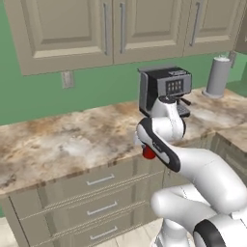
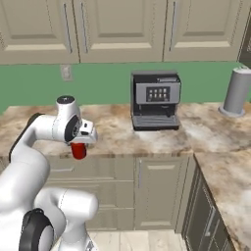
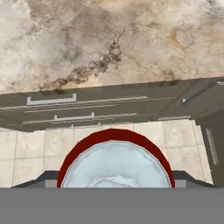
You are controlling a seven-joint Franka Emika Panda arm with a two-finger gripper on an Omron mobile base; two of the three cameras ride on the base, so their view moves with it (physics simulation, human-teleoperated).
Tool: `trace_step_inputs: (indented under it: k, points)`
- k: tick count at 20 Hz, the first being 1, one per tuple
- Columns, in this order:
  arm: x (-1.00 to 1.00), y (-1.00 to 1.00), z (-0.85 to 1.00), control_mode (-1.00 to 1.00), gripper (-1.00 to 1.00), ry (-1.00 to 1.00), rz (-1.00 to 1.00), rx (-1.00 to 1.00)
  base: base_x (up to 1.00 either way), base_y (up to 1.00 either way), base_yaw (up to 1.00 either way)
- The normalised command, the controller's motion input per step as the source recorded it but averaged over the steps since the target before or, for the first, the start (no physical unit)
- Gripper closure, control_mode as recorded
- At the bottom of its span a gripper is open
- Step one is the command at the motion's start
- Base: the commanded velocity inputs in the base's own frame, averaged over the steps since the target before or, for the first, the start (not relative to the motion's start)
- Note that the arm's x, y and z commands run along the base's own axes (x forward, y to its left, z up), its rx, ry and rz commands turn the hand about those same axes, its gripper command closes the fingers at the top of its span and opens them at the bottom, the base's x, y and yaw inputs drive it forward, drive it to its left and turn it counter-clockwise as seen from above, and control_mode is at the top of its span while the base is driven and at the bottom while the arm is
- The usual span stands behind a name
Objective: Four empty soda cans are scattered around the kitchen. Gather all the cans and cluster them next to the stove for recycling.
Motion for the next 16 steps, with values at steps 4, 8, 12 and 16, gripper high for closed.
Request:
trace_step_inputs:
  k: [4,8,12,16]
  points:
    - [0.00,0.00,0.00,1.00,1.00,0.00,0.00,0.00,-0.32,0.63,0.21]
    - [0.00,0.00,0.00,1.00,1.00,0.00,0.00,0.00,-0.22,0.56,0.42]
    - [0.00,0.00,0.00,1.00,1.00,0.00,0.00,0.00,-0.19,0.52,0.43]
    - [0.00,0.00,0.00,1.00,1.00,0.00,0.00,0.00,-0.12,0.48,0.45]
